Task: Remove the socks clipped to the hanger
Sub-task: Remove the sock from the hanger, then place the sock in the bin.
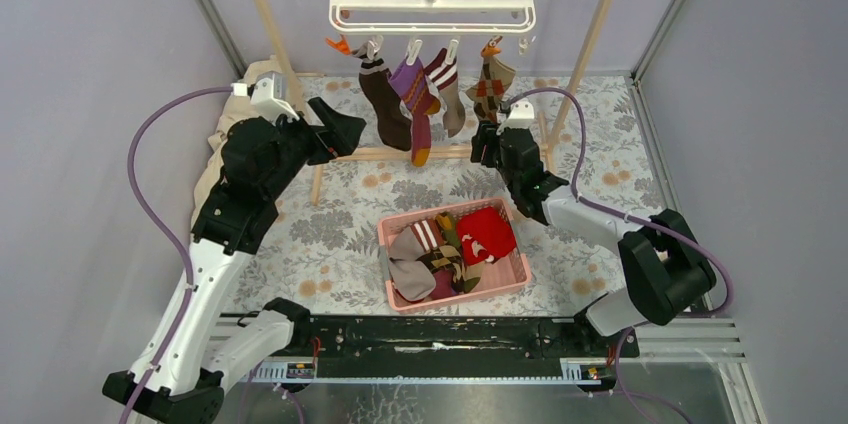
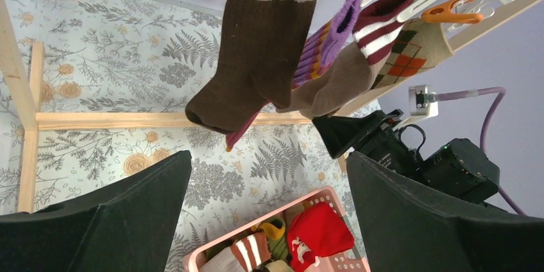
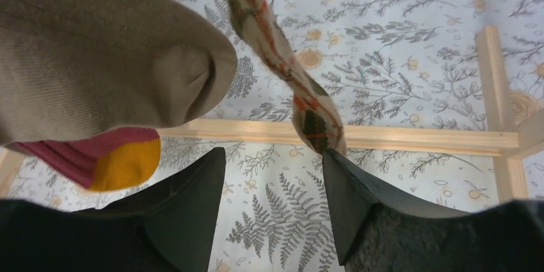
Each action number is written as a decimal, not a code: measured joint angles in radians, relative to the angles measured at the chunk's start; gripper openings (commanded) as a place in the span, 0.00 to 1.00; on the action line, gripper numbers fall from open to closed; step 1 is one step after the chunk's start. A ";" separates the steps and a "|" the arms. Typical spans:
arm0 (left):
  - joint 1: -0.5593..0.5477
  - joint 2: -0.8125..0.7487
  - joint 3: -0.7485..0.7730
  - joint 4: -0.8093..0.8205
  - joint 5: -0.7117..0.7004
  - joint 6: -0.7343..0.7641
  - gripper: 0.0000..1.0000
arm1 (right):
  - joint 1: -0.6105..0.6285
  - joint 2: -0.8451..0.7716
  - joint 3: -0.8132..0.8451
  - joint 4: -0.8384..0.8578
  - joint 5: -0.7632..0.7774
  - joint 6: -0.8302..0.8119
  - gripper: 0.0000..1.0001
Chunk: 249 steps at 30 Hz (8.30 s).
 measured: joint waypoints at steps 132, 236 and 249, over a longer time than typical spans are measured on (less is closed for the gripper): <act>-0.453 0.259 -0.115 0.409 0.197 0.077 0.31 | -0.170 -0.372 0.062 0.102 -1.166 0.740 0.05; -0.378 0.145 0.037 0.060 0.368 0.064 0.01 | -0.172 -0.227 -0.022 0.391 -0.537 0.396 0.84; -0.401 0.104 -0.041 0.061 0.387 -0.015 0.00 | -0.172 -0.597 -0.175 -0.098 -0.560 0.347 1.00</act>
